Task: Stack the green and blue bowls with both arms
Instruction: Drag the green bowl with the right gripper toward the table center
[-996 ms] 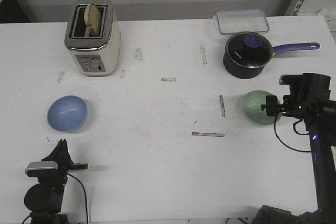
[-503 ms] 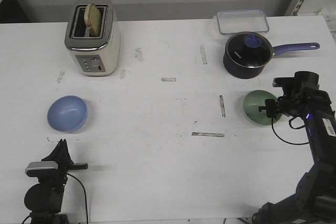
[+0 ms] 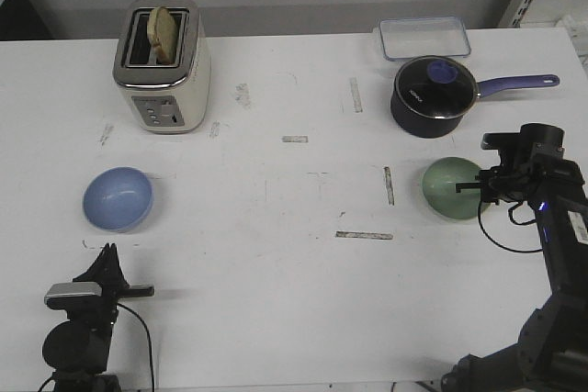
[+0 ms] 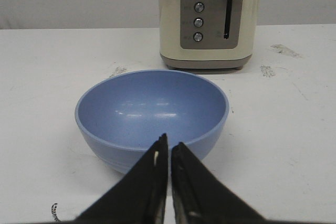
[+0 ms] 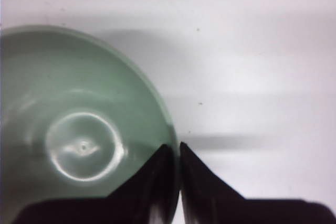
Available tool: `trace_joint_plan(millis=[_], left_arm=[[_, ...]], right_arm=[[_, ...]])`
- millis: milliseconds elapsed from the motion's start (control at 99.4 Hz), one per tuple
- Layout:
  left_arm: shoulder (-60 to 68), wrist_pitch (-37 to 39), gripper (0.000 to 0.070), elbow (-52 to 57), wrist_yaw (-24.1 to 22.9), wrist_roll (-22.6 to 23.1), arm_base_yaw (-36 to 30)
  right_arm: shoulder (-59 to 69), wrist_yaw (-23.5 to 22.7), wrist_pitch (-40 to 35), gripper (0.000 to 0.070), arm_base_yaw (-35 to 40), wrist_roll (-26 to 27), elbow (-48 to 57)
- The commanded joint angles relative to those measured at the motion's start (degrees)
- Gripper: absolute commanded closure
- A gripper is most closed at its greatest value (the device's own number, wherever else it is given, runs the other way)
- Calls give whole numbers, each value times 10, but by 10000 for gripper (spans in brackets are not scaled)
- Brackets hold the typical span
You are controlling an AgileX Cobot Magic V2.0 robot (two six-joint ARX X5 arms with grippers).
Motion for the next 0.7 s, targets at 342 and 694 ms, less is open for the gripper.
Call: trace_joint_plan(millis=[342, 694], left_arm=[[-1, 7, 697, -12, 0, 7, -1], [-1, 7, 697, -12, 0, 7, -1]], right_arm=[[-112, -71, 19, 694, 230, 106, 116], [1, -68, 17, 694, 489, 126, 116]])
